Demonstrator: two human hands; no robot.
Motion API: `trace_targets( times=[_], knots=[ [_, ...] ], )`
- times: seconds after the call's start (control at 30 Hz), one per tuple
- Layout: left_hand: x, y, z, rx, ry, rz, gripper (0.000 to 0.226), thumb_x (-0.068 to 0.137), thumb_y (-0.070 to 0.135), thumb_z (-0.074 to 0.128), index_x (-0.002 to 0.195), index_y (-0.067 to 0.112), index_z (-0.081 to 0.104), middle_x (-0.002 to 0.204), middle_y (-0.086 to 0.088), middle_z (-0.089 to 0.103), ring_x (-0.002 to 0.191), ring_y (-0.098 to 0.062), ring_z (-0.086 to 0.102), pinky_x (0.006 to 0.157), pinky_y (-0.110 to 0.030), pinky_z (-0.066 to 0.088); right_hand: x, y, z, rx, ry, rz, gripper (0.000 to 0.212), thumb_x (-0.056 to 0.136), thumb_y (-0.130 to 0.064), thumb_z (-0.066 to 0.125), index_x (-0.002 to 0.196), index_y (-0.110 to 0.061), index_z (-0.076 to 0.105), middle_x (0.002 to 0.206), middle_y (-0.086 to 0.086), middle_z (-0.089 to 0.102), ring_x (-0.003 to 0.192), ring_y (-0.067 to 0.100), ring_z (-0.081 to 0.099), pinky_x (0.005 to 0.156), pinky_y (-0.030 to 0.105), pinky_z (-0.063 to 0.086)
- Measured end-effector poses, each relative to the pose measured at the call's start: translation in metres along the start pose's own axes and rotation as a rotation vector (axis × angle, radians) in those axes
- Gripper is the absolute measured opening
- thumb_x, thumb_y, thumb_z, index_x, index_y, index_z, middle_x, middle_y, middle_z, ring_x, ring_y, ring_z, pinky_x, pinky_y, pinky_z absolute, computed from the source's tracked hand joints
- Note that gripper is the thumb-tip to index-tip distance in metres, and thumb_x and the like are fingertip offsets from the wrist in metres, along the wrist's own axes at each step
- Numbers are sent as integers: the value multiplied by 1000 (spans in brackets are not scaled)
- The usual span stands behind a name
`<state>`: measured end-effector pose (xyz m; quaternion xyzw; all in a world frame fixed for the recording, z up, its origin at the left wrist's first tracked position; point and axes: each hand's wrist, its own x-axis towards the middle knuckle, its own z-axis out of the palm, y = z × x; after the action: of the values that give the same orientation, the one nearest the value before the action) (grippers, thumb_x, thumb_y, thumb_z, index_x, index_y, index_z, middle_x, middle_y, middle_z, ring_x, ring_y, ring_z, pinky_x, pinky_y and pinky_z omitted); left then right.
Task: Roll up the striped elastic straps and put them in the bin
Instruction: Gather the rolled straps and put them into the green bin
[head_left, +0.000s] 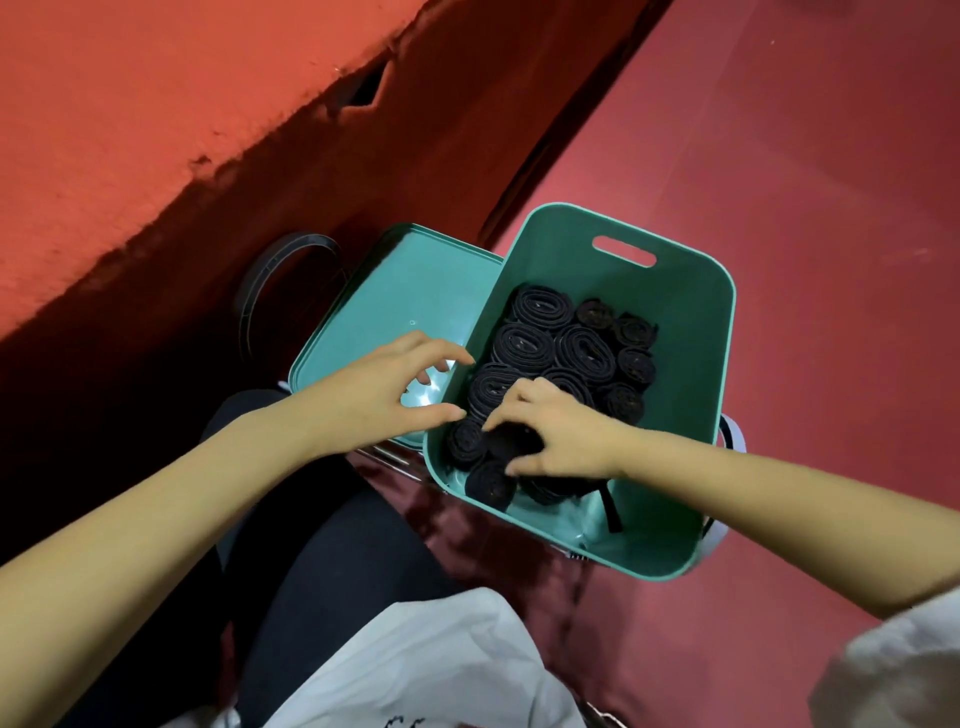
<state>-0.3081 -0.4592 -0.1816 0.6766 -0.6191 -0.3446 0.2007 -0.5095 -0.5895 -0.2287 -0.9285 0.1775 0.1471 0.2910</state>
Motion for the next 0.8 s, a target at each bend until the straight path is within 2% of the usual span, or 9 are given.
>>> trace_targets(
  times=[0.07, 0.13, 0.27, 0.43, 0.53, 0.63, 0.8],
  knots=[
    [1, 2, -2, 36, -26, -18, 45, 87, 48, 62, 128, 45, 45, 116, 18, 46, 101, 10, 47, 84, -11, 38, -2, -4, -24, -19, 212, 50, 31, 84, -36, 67, 113, -24, 63, 109, 0, 52, 108, 20, 46, 97, 42, 37],
    [2, 8, -5, 68, -76, -46, 45, 88, 47, 62, 129, 43, 44, 117, 14, 47, 100, 3, 51, 88, -20, 42, 0, -13, -50, -13, 399, 93, 24, 84, -36, 62, 105, -25, 65, 102, -2, 55, 103, 21, 52, 94, 47, 40],
    [10, 27, -33, 253, -123, -79, 42, 93, 42, 58, 132, 30, 47, 117, 6, 52, 100, -13, 56, 90, -27, 43, 18, -41, -97, -29, 533, 64, 25, 86, -30, 62, 108, -20, 64, 103, -1, 53, 105, 21, 53, 95, 47, 41],
    [-14, 38, -105, 511, 106, -167, 35, 95, 41, 53, 124, 22, 53, 104, 6, 55, 90, -14, 51, 84, -31, 44, 51, -99, -137, -105, 495, -87, 28, 88, -26, 60, 114, -15, 63, 108, 5, 54, 106, 23, 54, 94, 39, 43],
    [-52, 29, -143, 636, 236, -286, 31, 95, 42, 51, 120, 23, 54, 110, 1, 57, 100, -21, 56, 85, -37, 48, 73, -144, -146, -202, 459, -184, 30, 88, -31, 59, 115, -16, 62, 111, 5, 54, 109, 24, 53, 93, 42, 44],
    [-105, 14, -172, 732, 311, -427, 35, 96, 44, 49, 125, 24, 52, 119, -1, 57, 113, -25, 54, 89, -37, 47, 96, -198, -143, -289, 406, -266, 32, 90, -34, 57, 117, -16, 60, 115, 7, 52, 113, 27, 51, 95, 44, 43],
    [-214, -14, -199, 826, 383, -669, 36, 98, 38, 45, 130, 24, 48, 126, -2, 54, 118, -25, 51, 90, -36, 46, 133, -304, -120, -373, 334, -414, 35, 92, -33, 53, 123, -17, 56, 118, 8, 49, 117, 29, 46, 94, 40, 40]
  ],
)
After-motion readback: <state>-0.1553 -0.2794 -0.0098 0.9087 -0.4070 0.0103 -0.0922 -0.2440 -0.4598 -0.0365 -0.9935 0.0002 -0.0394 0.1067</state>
